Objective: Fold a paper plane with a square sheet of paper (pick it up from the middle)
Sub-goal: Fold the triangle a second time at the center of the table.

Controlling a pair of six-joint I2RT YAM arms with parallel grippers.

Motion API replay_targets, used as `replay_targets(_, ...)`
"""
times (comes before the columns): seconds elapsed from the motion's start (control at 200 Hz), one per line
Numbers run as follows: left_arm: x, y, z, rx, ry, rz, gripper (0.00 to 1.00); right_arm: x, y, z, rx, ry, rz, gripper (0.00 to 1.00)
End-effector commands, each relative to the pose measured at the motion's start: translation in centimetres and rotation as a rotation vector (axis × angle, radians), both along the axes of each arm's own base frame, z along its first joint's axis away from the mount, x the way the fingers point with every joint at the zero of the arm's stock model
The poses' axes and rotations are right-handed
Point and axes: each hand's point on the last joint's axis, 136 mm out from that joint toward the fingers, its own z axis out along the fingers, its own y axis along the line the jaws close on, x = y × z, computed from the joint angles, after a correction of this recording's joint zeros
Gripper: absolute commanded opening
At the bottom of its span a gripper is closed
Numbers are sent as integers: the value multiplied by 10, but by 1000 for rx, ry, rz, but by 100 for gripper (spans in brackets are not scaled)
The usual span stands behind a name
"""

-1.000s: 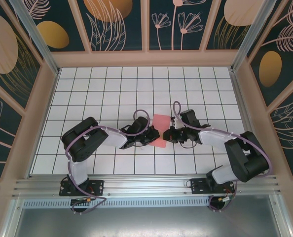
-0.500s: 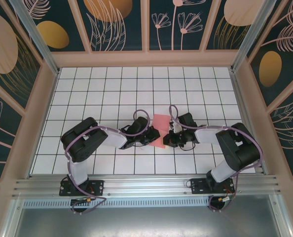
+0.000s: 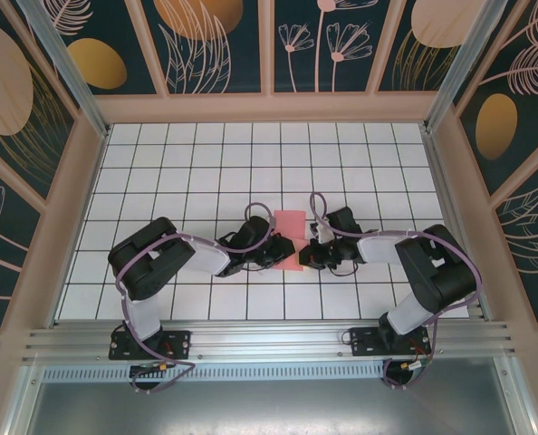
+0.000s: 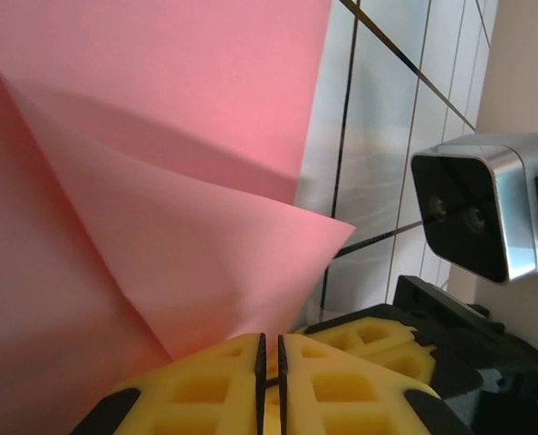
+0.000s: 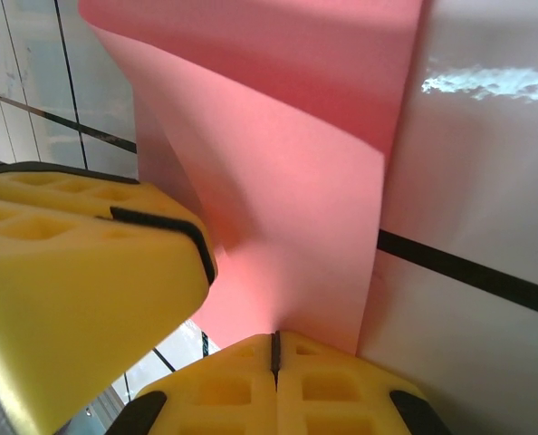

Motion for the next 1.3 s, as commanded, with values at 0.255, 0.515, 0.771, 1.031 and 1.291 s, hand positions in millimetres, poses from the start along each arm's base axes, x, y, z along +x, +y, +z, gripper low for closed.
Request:
replay_targets(0.255, 1, 1, -21, 45, 55, 37, 16, -7, -9, -16, -45, 21, -11, 4)
replay_targets(0.515, 17, 21, -35, 160, 52, 147, 16, -13, -21, -27, -134, 30, -16, 0)
replay_targets(0.771, 32, 36, -22, 176, 17, 190, 20, -16, -24, -33, -179, 31, -7, 0)
replay_targets(1.031, 49, 43, -17, 165, 1, 204, 23, -15, -19, -32, -181, 27, 6, 0)
replay_targets(1.291, 55, 29, 20, 70, -70, 156, 28, -13, -16, -31, -179, 25, 9, 0)
